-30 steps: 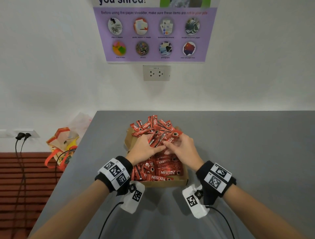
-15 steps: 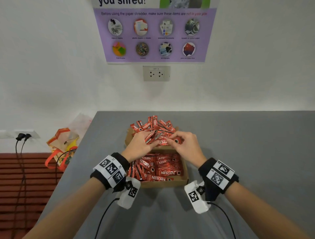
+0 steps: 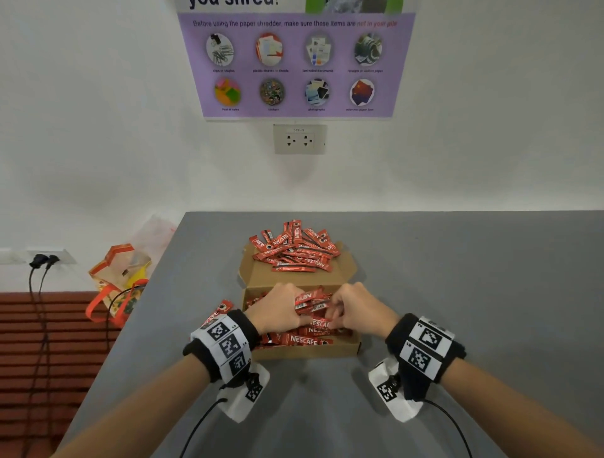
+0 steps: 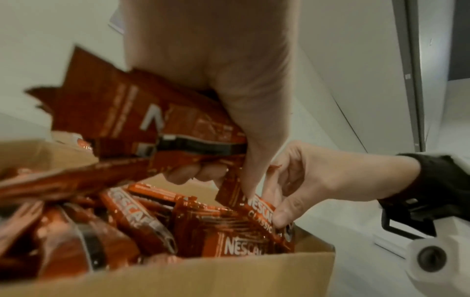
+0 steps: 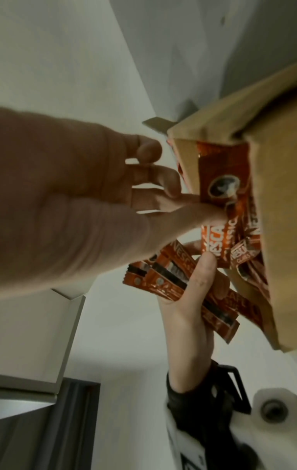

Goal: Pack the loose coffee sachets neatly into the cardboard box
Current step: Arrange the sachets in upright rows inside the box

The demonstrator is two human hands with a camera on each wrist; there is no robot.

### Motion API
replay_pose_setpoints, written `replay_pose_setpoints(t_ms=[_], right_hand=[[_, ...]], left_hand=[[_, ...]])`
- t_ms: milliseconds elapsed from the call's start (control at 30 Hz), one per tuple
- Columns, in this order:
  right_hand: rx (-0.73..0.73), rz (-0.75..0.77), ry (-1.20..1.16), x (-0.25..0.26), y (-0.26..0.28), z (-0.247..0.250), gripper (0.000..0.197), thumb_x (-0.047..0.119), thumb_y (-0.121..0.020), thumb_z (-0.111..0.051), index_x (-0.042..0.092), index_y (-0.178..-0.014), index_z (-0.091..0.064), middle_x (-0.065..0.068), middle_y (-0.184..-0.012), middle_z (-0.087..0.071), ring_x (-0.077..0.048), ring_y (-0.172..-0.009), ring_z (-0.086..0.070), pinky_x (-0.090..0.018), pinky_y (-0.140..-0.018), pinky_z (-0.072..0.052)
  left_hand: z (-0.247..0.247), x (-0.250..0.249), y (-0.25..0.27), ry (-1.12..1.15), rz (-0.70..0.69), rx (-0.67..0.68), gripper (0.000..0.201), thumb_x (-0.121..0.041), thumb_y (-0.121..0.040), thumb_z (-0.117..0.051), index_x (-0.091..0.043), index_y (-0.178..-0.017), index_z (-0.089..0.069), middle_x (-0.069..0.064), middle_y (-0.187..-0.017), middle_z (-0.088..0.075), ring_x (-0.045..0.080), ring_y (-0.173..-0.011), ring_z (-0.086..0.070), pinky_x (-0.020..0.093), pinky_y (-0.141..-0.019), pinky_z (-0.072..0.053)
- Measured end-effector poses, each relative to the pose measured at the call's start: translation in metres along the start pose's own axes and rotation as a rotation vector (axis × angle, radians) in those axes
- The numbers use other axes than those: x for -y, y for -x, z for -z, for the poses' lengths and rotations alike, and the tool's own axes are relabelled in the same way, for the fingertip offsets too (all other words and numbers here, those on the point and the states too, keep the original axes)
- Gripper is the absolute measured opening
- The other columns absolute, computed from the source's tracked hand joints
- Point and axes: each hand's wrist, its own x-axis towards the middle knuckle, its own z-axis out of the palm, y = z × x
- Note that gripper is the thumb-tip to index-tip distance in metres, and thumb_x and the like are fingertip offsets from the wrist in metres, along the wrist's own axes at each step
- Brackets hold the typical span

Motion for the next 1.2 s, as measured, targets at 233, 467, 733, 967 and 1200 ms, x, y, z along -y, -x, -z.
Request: replay_pose_setpoints(t_ms=[233, 467, 733, 967, 1200], right_hand=[[0.015, -0.012, 0.131, -0.009, 0.001, -0.01, 0.002, 0.01, -0.075, -0.072, 0.009, -0.074, -0.071, -0.001, -0.08, -0.072, -0.015, -0.075, -0.066, -0.029, -0.075, -0.054], [-0.032, 0.007, 0.229, -0.01, 0.001, -0.018, 0.011, 0.014, -0.081, -0.062, 0.01, -0.071, -0.061, -0.006, -0.08, -0.068, -0.023, -0.074, -0.063, -0.033, -0.068, -0.052], [-0.047, 0.049, 0.217, -0.014, 0.0, -0.019, 0.013, 0.014, -0.08, -0.066, 0.013, -0.071, -0.055, 0.002, -0.075, -0.063, -0.016, -0.072, -0.061, -0.031, -0.069, -0.051], [0.002, 0.049, 0.183, -0.015, 0.0, -0.013, 0.026, 0.021, -0.075, -0.076, 0.023, -0.064, -0.052, 0.015, -0.07, -0.056, -0.005, -0.073, -0.054, -0.029, -0.078, -0.049], [0.005, 0.07, 0.247, -0.014, 0.001, -0.011, 0.029, 0.026, -0.075, -0.075, 0.026, -0.065, -0.047, 0.015, -0.074, -0.053, -0.005, -0.073, -0.048, -0.033, -0.082, -0.048]], left_hand=[[-0.017, 0.01, -0.008, -0.072, 0.083, 0.035, 0.039, -0.03, -0.07, -0.078, -0.014, -0.104, -0.066, -0.001, -0.1, -0.069, 0.015, -0.087, -0.065, 0.033, -0.083, -0.054], [-0.023, 0.011, -0.013, -0.135, 0.133, 0.063, 0.039, -0.03, -0.066, -0.079, -0.012, -0.097, -0.064, 0.002, -0.096, -0.068, 0.019, -0.083, -0.065, 0.037, -0.078, -0.056], [-0.025, 0.012, -0.016, -0.155, 0.132, 0.074, 0.036, -0.026, -0.068, -0.079, -0.011, -0.097, -0.064, 0.002, -0.098, -0.068, 0.019, -0.085, -0.065, 0.036, -0.08, -0.056], [-0.02, 0.011, -0.016, -0.129, 0.145, 0.09, 0.041, -0.024, -0.069, -0.08, -0.009, -0.104, -0.065, 0.003, -0.102, -0.069, 0.02, -0.09, -0.065, 0.035, -0.085, -0.054], [-0.018, 0.012, -0.013, -0.1, 0.138, 0.08, 0.045, -0.027, -0.067, -0.081, -0.011, -0.106, -0.064, 0.002, -0.103, -0.069, 0.018, -0.09, -0.065, 0.034, -0.085, -0.054]])
